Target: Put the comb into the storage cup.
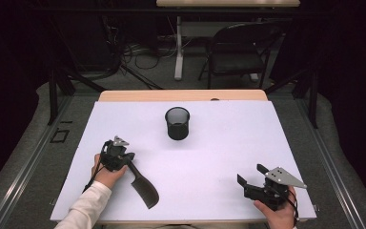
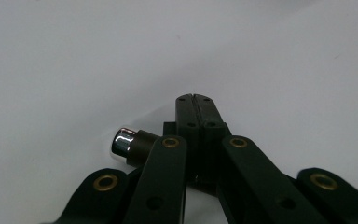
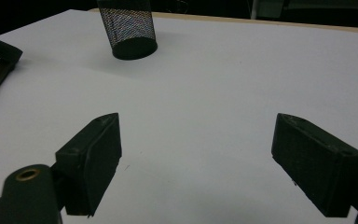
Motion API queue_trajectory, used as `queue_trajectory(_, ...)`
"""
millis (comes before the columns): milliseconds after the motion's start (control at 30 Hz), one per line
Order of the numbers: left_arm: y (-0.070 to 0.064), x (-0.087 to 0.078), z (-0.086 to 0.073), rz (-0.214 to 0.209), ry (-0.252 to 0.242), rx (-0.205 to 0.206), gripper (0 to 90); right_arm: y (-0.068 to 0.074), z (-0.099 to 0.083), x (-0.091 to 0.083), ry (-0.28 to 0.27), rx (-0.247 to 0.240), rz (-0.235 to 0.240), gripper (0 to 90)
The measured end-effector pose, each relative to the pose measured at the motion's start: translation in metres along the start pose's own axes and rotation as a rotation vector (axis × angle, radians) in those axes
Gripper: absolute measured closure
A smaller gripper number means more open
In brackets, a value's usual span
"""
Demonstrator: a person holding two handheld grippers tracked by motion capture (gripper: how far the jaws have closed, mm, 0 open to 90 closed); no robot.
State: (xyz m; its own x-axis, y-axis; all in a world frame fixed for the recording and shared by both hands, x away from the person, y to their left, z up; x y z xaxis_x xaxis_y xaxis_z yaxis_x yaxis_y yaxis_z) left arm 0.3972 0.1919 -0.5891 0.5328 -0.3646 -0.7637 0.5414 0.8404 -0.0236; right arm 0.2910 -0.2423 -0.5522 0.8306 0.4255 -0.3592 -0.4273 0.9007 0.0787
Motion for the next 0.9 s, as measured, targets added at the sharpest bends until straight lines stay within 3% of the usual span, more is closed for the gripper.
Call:
queue_trajectory(433, 0.006, -0.012, -0.017, -0.003, 0.002, -0.007, 90.0, 0.000, 0.000, 0.000, -0.003, -0.002, 0.001, 16.0)
queue_trajectory(900, 0.002, -0.024, -0.035, -0.025, 0.009, -0.008, 90.0, 0.000, 0.000, 0.000, 0.003, 0.000, 0.001, 16.1)
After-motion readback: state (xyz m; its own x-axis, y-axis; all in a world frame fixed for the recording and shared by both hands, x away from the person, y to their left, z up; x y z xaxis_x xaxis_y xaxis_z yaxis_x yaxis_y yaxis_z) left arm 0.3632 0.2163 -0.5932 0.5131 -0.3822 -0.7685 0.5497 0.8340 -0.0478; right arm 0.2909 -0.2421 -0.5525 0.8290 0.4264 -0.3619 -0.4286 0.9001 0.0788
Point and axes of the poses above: each handheld gripper's, and its own axes: x roughly forward along the jaws, z roughly out of its top, y roughly to its left, the point moved 6 cm from there along x, roughly forward along the jaws, and after that the axes turned 2 degrees about -y, right-handed, at the moved point
